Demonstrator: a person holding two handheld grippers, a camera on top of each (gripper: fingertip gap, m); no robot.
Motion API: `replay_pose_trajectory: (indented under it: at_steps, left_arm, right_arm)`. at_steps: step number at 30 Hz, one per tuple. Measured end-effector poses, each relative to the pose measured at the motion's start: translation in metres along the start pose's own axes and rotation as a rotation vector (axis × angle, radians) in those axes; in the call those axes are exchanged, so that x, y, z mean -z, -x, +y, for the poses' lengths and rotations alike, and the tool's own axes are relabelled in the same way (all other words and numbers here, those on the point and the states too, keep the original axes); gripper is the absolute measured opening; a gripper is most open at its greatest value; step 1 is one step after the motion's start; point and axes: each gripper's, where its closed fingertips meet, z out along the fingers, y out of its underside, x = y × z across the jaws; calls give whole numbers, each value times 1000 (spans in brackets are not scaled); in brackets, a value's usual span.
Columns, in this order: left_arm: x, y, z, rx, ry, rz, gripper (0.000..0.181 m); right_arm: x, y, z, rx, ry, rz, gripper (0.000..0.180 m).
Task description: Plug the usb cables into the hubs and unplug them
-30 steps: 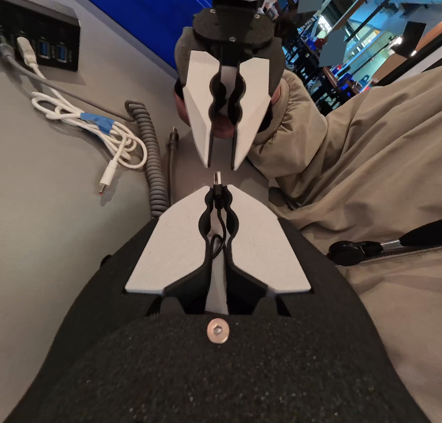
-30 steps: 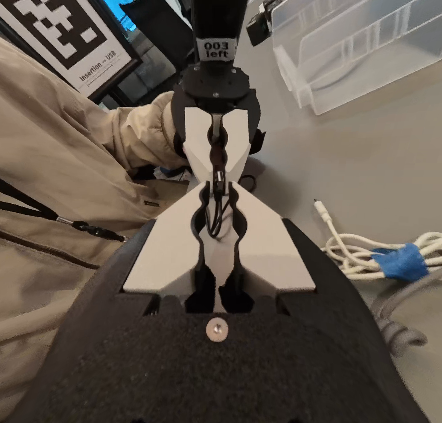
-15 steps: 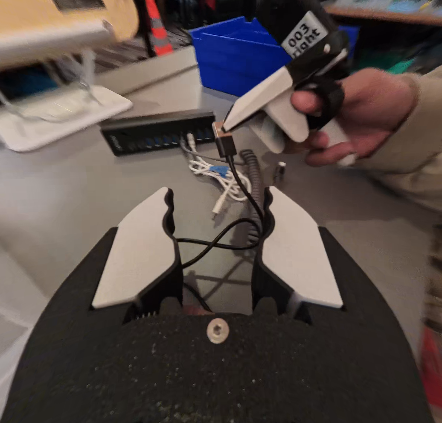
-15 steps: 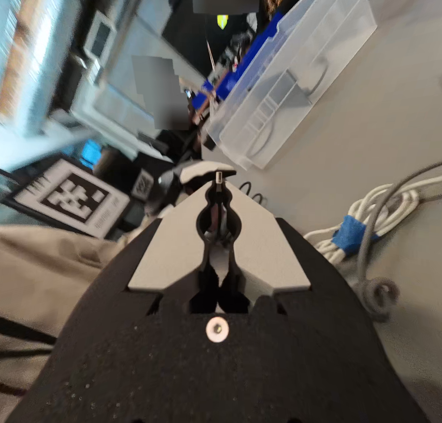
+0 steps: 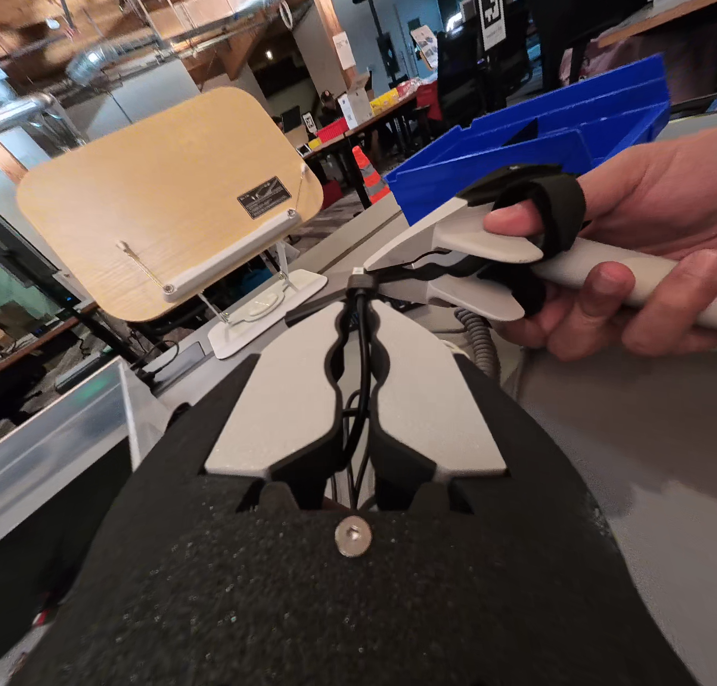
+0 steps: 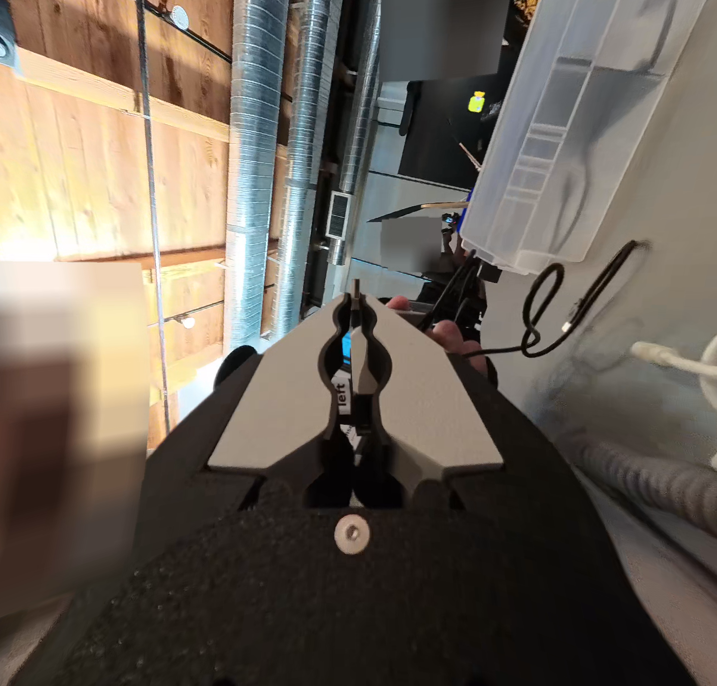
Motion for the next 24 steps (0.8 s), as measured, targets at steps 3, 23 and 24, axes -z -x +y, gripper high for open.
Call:
replay_pose_trajectory:
  at_steps: [3, 23, 24]
  left_arm:
    - [1, -3, 1, 30, -5, 33, 7]
    - [-1, -12, 5, 65, 21, 71, 25]
    - [-1, -12, 4, 64, 20, 70, 26]
  right_arm:
    - [0, -3, 1, -12, -2, 5, 3]
    - [2, -7, -2, -99, -29, -29, 3]
    - [2, -6, -4, -84, -24, -23, 3]
